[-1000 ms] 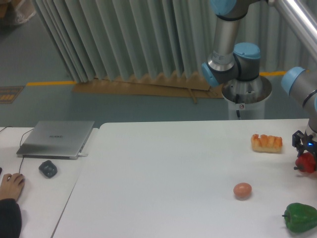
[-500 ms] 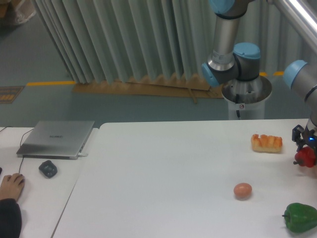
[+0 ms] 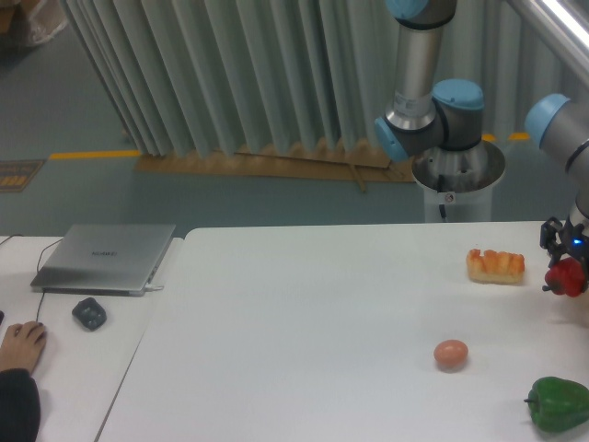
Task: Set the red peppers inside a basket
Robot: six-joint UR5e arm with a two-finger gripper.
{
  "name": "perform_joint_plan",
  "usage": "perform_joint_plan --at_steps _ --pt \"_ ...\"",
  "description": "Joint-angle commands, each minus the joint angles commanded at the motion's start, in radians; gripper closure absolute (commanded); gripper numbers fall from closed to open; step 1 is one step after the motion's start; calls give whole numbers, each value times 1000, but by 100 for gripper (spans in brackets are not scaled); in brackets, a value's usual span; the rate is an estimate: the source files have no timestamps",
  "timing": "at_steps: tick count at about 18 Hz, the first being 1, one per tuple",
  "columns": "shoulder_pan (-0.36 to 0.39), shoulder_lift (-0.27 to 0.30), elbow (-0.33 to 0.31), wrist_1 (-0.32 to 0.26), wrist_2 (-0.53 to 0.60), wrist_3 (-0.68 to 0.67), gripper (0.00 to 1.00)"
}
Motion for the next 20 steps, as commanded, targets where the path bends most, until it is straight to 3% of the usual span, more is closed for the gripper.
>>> perform_joint_plan --at_steps 5,11,17,20 --pt "21 11 15 -31 3 20 78" --pt "81 15 89 -126 9 198 78" --pt "155 15 94 -123 12 393 78" --pt "178 15 94 -127 101 486 78"
